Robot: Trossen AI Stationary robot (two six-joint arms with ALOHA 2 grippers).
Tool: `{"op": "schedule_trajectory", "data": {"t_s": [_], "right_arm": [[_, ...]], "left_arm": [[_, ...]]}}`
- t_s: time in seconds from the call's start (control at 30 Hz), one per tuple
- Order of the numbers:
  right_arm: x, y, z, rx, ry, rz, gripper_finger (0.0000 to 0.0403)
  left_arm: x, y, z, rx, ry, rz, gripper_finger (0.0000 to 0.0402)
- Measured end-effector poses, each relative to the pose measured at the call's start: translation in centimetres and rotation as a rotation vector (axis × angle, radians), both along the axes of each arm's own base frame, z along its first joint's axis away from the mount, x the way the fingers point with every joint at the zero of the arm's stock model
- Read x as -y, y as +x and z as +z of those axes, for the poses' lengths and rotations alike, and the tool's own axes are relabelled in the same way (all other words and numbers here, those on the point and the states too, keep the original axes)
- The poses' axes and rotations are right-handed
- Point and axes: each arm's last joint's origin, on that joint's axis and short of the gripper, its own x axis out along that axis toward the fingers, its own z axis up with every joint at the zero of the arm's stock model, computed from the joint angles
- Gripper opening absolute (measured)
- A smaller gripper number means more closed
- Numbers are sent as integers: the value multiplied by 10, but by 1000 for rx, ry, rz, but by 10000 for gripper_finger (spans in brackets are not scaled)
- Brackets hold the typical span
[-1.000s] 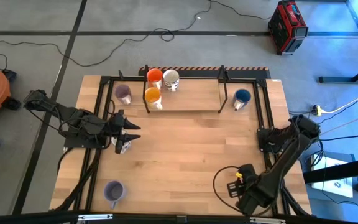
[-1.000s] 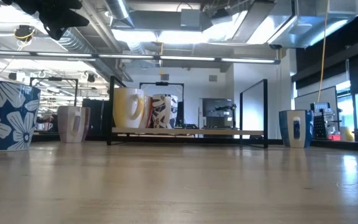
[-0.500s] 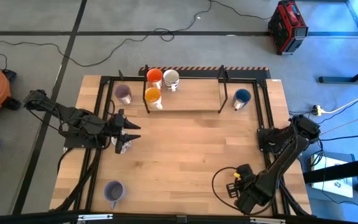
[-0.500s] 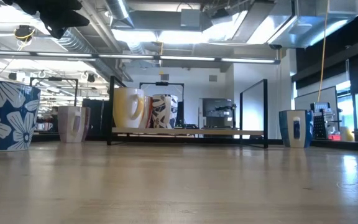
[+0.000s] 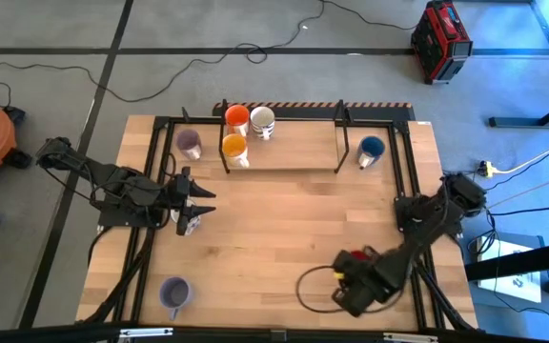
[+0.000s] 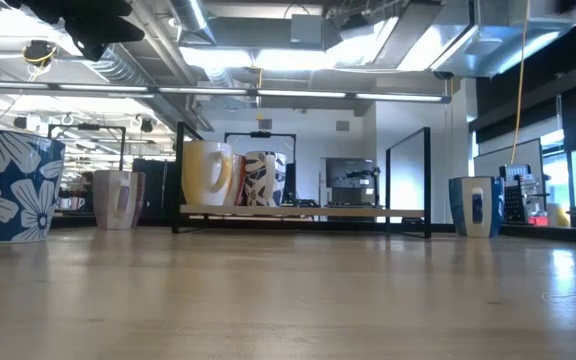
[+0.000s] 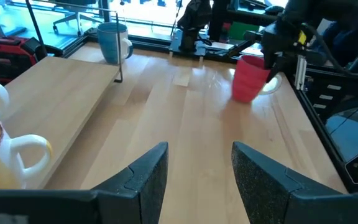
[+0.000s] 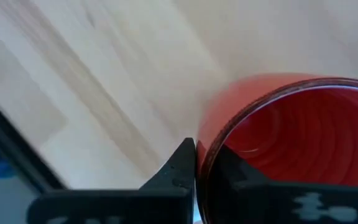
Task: Place coffee mugs
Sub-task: Put the red mug on the shelf aligned with the white mug
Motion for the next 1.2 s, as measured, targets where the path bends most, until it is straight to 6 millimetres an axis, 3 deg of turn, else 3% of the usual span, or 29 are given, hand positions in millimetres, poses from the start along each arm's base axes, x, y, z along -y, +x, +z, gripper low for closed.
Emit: {"op": "schedule_trajectory", "data": {"t_s": [0.27,0.5,0.73,1.0,1.2], "right_arm": [[50,54,3,115,-54,247,5],[87,87,3,185,-25,395,4],[106,95,-1,171,-17,491,3],[111,96,-1,155,-5,527,5],[111,96,-1,155,0,512,41]], "left_arm": [[-1,0,0,5,8,27,172],[-1,1,0,7,-29,68,172],[-1,2,-1,8,-23,85,172],[-2,2,-1,8,-21,90,172],[-2,2,-1,9,-17,89,172]]}}
